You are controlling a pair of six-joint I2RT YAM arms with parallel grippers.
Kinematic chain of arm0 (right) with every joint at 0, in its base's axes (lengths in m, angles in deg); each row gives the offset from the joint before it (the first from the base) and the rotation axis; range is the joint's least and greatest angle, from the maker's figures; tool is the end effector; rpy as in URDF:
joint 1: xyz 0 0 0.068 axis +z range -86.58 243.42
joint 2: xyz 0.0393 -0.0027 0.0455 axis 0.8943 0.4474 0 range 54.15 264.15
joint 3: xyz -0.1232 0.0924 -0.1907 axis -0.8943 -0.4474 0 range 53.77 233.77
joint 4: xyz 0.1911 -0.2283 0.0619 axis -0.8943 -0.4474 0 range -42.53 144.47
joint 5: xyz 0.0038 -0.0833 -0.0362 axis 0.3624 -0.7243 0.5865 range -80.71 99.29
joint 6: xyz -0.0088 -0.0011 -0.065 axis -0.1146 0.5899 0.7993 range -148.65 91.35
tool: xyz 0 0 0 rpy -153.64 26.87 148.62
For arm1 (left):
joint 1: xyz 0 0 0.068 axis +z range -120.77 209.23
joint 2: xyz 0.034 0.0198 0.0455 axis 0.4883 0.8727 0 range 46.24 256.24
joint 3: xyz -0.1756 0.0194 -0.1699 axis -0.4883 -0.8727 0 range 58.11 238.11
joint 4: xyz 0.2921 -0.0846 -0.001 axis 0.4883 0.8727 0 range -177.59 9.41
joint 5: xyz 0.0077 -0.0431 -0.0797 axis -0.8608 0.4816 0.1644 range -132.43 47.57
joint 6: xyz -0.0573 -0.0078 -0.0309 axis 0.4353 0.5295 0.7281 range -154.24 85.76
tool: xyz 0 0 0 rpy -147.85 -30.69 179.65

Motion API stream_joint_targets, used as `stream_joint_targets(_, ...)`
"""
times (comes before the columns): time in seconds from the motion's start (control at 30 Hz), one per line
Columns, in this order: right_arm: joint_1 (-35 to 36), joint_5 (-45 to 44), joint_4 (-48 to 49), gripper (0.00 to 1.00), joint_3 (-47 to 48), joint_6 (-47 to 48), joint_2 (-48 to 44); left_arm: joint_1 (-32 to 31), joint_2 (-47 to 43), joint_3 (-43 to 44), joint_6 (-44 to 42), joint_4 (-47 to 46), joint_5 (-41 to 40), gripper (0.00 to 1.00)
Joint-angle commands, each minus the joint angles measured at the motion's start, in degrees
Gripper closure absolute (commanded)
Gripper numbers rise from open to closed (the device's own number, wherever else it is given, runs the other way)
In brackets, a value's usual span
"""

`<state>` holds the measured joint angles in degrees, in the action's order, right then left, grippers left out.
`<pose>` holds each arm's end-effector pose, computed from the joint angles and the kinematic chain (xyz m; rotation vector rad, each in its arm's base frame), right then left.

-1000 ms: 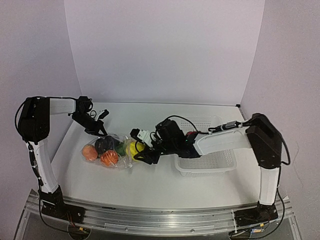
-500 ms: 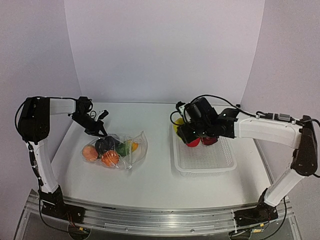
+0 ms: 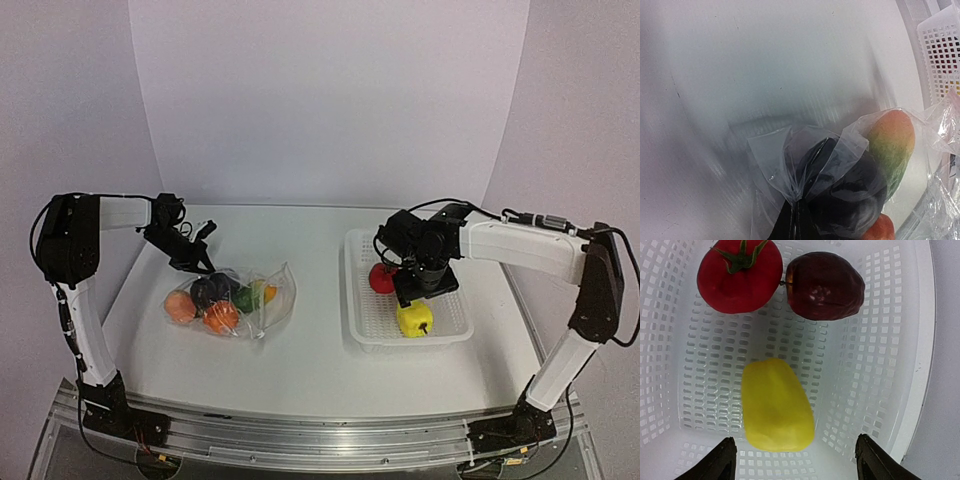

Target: Open the zip-top bag and remove the fake food

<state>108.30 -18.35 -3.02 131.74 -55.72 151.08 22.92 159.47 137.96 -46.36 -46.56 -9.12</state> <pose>0.2792 0.2442 0.1931 -0.3338 2.6301 -0.3427 0.4139 -0.0742 0.1073 0.5486 2.6828 -0.7983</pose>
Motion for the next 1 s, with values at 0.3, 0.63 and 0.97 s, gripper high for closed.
stream_joint_targets(0.3, 5.3, 14.5, 8.8, 0.47, 14.1, 19.8, 3.8, 0.0, -2.4, 9.9, 3.0, 7.7, 3.0, 1.00)
stream_joint_targets(0.63, 11.5, 38.7, 40.4, 0.58, 11.1, 41.3, 15.3, -1.5, -2.8, 10.1, 2.8, 8.1, 2.5, 1.00)
stream_joint_targets(0.97, 11.6, 34.4, 54.0, 0.62, 13.9, 51.9, 28.7, -1.5, -2.4, 7.0, 2.7, 4.8, 2.3, 1.00)
